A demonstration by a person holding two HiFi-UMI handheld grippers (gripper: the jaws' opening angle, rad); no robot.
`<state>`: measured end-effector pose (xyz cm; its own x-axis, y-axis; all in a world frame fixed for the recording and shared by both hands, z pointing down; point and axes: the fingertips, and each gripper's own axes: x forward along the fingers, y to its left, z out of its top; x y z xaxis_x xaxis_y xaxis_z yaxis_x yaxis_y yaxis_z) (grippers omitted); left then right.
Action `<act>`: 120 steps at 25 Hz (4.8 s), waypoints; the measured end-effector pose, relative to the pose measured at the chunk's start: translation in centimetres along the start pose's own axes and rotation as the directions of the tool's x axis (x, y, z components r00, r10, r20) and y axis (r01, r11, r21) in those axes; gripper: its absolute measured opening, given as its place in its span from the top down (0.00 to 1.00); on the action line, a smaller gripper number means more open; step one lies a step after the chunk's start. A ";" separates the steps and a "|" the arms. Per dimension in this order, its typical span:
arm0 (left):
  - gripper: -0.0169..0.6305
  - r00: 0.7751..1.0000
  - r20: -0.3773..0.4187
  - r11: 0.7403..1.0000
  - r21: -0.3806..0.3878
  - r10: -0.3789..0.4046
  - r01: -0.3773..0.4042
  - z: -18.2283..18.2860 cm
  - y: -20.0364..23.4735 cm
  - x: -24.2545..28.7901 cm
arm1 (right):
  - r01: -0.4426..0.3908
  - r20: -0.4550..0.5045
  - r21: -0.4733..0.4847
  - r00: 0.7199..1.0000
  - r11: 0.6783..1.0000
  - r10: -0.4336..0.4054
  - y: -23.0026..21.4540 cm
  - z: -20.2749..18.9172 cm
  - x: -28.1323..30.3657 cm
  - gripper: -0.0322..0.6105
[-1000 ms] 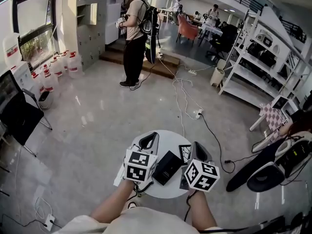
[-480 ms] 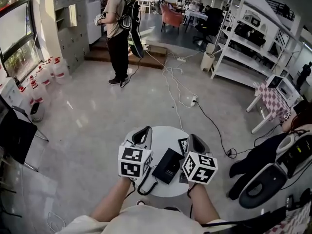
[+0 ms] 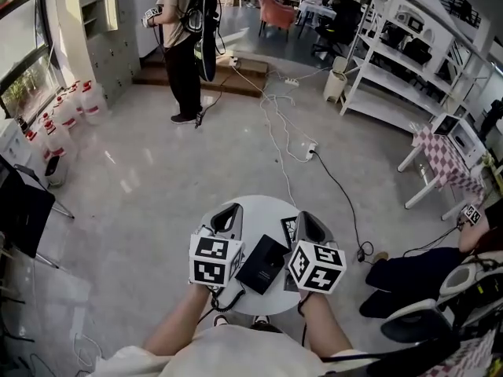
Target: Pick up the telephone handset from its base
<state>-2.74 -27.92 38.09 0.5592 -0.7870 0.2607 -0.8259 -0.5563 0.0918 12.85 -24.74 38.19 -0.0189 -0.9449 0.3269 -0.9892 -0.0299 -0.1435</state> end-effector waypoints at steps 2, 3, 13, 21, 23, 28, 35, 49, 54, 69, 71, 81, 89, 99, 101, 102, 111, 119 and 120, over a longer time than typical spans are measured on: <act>0.95 1.000 -0.001 1.000 -0.007 0.015 -0.015 0.2 -0.1 0.5 | -0.014 -0.007 -0.003 1.000 1.000 0.014 -0.5 0.2 0.6 0.91; 0.95 1.000 0.001 1.000 -0.013 0.024 -0.024 0.4 -0.2 0.8 | -0.021 -0.009 -0.001 1.000 1.000 0.021 -0.7 0.3 1.0 0.91; 0.95 0.996 -0.016 0.995 -0.057 0.083 -0.083 -0.2 -0.6 1.4 | -0.067 -0.026 0.005 0.997 0.998 0.067 -2.3 0.2 1.8 0.91; 0.95 0.992 -0.059 0.990 -0.088 0.109 -0.114 -2.4 -1.0 0.9 | -0.086 -0.072 0.012 0.994 0.996 0.087 -2.5 -1.5 1.6 0.91; 0.95 0.990 -0.079 0.988 -0.100 0.113 -0.121 -3.4 -1.0 1.0 | -0.091 -0.087 0.013 0.992 0.996 0.091 -2.6 -2.1 1.6 0.91; 0.95 0.986 -0.119 0.985 -0.117 0.117 -0.131 -5.9 -1.0 0.4 | -0.091 -0.128 0.021 0.987 0.996 0.093 -2.4 -4.4 1.3 0.91; 0.95 0.973 -0.194 0.979 -0.137 0.122 -0.150 -9.3 -1.2 0.5 | -0.083 -0.197 0.038 0.976 0.996 0.089 -3.3 -7.5 1.6 0.91; 0.95 0.937 -0.328 0.972 -0.154 0.116 -0.174 -15.6 -1.8 -0.1 | -0.080 -0.321 0.063 0.942 0.995 0.096 -4.0 -13.5 1.9 0.91; 0.95 0.922 -0.370 0.968 -0.168 0.112 -0.185 -18.1 -1.9 -1.1 | -0.082 -0.359 0.066 0.928 0.994 0.100 -3.6 -15.6 1.3 0.91; 0.95 0.890 -0.451 0.971 -0.182 0.059 -0.157 -23.0 -3.3 -1.7 | -0.048 -0.406 0.089 0.910 0.995 0.080 -3.8 -19.2 0.8 0.91; 0.95 0.891 -0.453 0.975 -0.177 0.039 -0.133 -22.9 -3.5 -1.6 | -0.046 -0.405 0.089 0.911 0.995 0.079 -3.8 -19.2 0.8 0.91; 0.94 0.885 -0.462 0.982 -0.185 -0.061 -0.029 -23.6 -4.9 -0.7 | -0.025 -0.406 0.101 0.912 0.995 0.064 -4.6 -19.5 0.2 0.91; 0.83 0.872 -0.479 0.984 -0.179 -0.102 0.017 -24.2 -5.4 -0.3 | -0.002 -0.407 0.105 0.912 0.994 0.045 -5.3 -19.7 0.0 0.91; 0.63 0.836 -0.508 0.973 -0.192 -0.208 0.126 -25.2 -6.1 0.9 | 0.011 -0.419 0.110 0.907 0.994 0.036 -5.9 -20.1 -0.2 0.91; 0.62 0.826 -0.517 0.971 -0.190 -0.226 0.148 -25.5 -6.2 1.2 | 0.013 -0.422 0.110 0.906 0.994 0.035 -6.0 -20.2 -0.1 0.91; 0.62 0.819 -0.522 0.969 -0.189 -0.237 0.160 -25.6 -6.3 1.4 | 0.014 -0.423 0.110 0.905 0.994 0.034 -6.1 -20.3 0.0 0.91; 0.54 0.762 -0.539 0.933 -0.243 -0.357 0.265 -26.3 -7.4 2.7 | 0.022 -0.435 0.113 0.900 0.993 0.030 -6.1 -20.8 0.2 0.91; 0.51 0.721 -0.549 0.906 -0.273 -0.423 0.323 -27.0 -8.0 3.7 | 0.042 -0.442 0.117 0.897 0.992 0.014 -7.0 -20.8 0.6 0.91; 0.51 0.715 -0.552 0.903 -0.273 -0.430 0.332 -27.1 -8.1 3.8 | 0.043 -0.442 0.118 0.897 0.992 0.013 -7.1 -20.8 0.7 0.91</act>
<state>4.06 -19.17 64.36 0.7143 -0.1762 0.6772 -0.5799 -0.6908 0.4319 16.80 -18.39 58.89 -0.0945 -0.7035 0.7044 -0.9651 -0.1088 -0.2382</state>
